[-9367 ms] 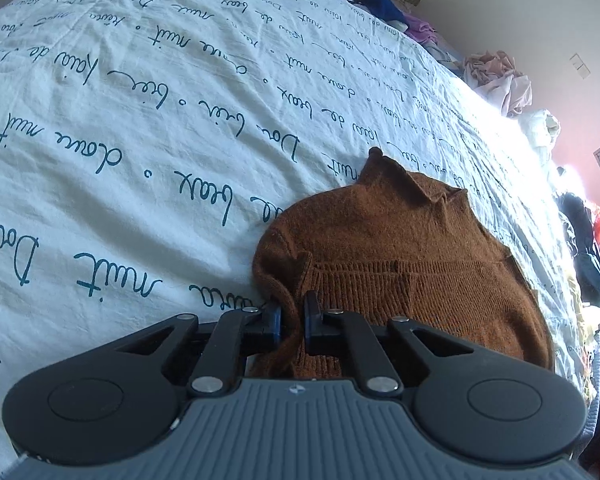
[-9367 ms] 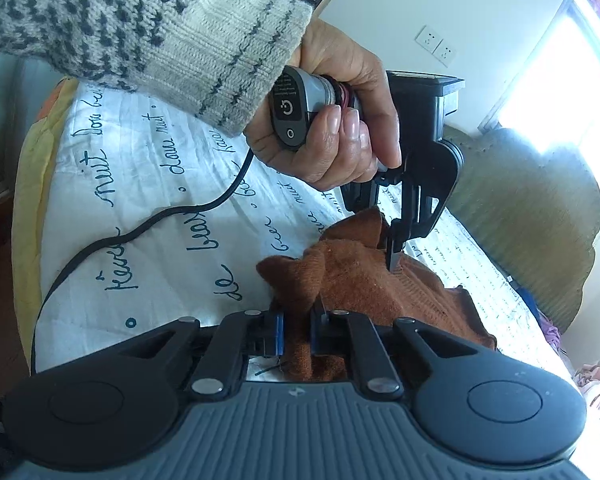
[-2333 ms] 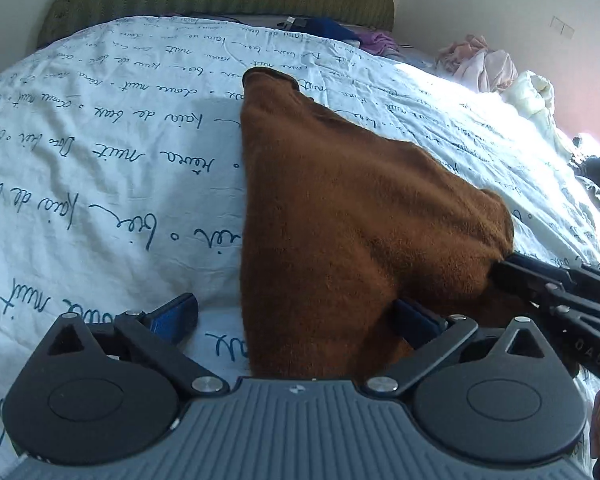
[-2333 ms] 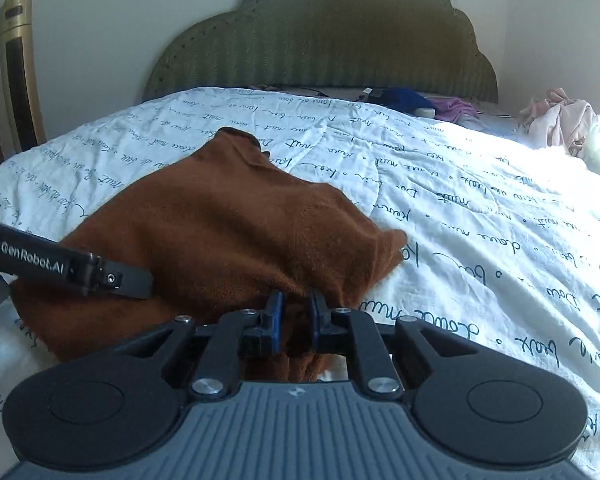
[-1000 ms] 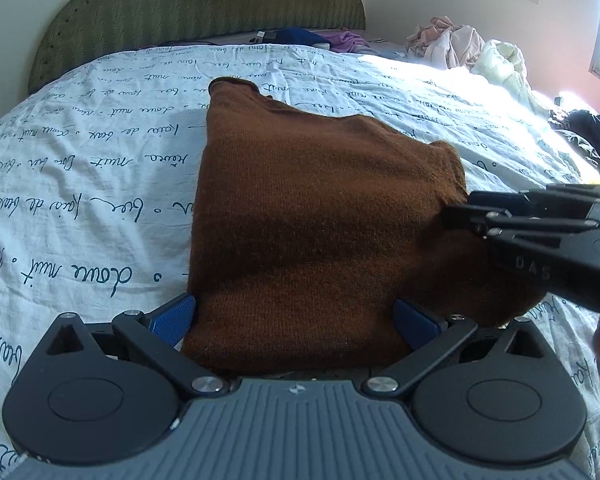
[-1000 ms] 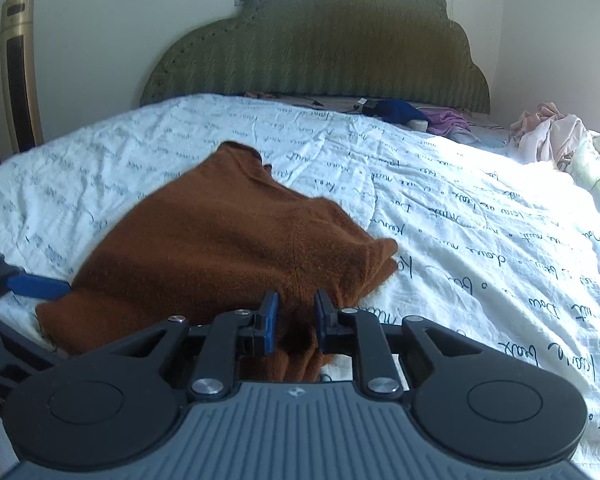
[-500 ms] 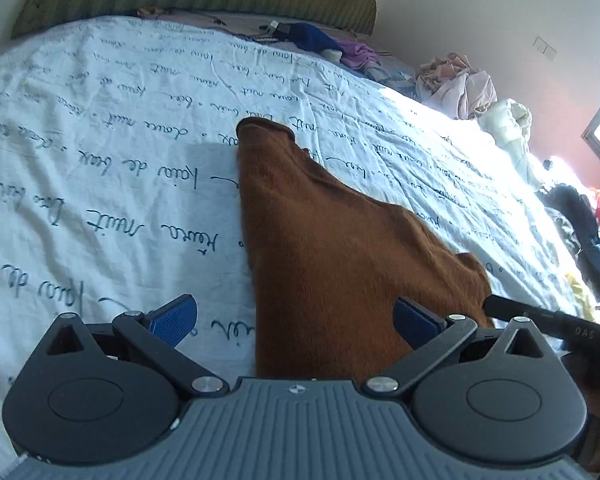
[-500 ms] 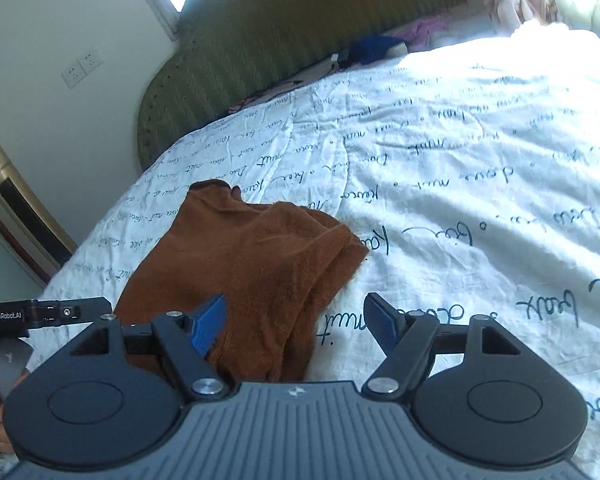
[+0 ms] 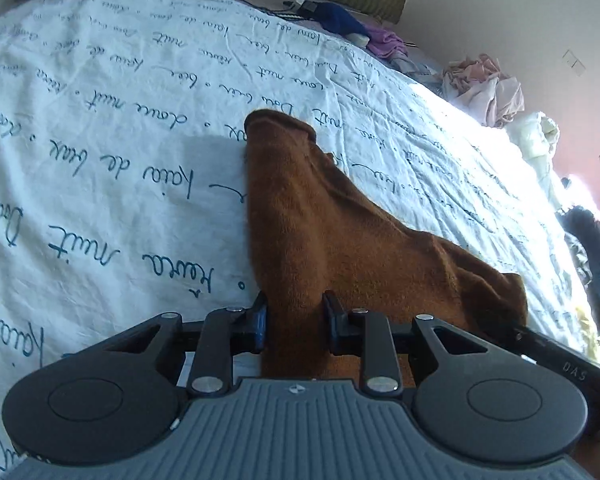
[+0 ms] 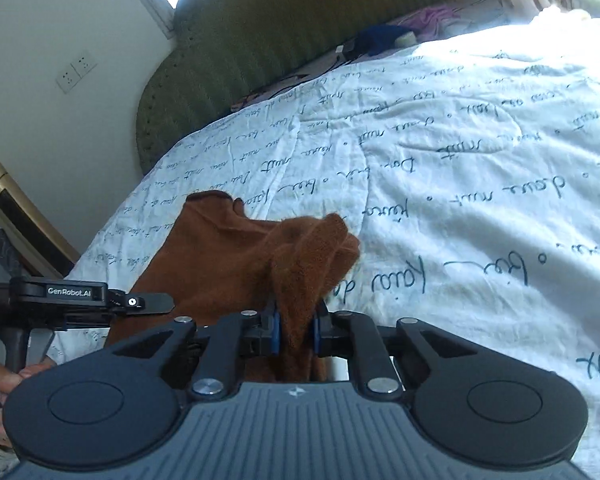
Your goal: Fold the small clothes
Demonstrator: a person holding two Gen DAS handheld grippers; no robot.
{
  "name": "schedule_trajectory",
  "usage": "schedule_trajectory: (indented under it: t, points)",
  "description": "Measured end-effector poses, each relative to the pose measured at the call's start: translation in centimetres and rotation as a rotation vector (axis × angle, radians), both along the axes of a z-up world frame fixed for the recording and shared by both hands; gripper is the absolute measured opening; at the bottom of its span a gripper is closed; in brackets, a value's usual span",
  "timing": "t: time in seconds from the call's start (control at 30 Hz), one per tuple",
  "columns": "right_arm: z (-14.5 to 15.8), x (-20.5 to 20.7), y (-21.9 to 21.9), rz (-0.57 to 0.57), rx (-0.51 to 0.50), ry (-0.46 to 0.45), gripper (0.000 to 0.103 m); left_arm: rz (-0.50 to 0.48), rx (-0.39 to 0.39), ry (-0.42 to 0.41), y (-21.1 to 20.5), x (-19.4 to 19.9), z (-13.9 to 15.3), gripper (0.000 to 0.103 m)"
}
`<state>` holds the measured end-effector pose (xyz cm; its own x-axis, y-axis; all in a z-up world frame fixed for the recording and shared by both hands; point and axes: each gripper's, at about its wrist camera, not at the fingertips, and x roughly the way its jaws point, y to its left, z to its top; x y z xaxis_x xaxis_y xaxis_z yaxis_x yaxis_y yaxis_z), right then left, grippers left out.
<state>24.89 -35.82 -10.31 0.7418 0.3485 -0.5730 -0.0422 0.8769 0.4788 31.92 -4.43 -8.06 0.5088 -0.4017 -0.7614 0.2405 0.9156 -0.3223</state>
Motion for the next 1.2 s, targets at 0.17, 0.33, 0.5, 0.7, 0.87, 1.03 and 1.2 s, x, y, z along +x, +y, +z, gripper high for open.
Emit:
schedule_trajectory:
  t: [0.17,0.33,0.5,0.7,0.87,1.03,1.2]
  points:
    - [-1.9,0.4,-0.6,-0.04,-0.031,0.047,0.044,0.044,0.157,-0.106,0.0,-0.6,0.4,0.083]
    - [1.2,-3.1,-3.4,-0.026,0.009,-0.136,0.059,0.018,0.027,-0.213,2.0,-1.5,4.8,0.097]
    - [2.5,-0.7,0.3,0.148,-0.096,-0.167,0.04,-0.183,-0.052,-0.178,-3.1,0.9,4.6,0.098]
    - [-0.5,3.4,5.1,0.265,-0.368,-0.104,0.04,-0.165,0.103,-0.096,-5.0,7.0,-1.9,0.091]
    - [-2.0,3.9,1.3,0.232,-0.198,-0.064,0.044,-0.135,0.161,-0.146,-1.7,9.1,-2.6,0.094]
    - [0.8,3.8,1.5,0.257,-0.169,-0.117,0.046,-0.179,-0.052,-0.155,-0.4,7.5,2.0,0.095]
    - [0.5,6.6,4.3,0.413,-0.113,-0.068,0.036,-0.327,-0.151,-0.041,-4.9,6.4,-0.2,0.097]
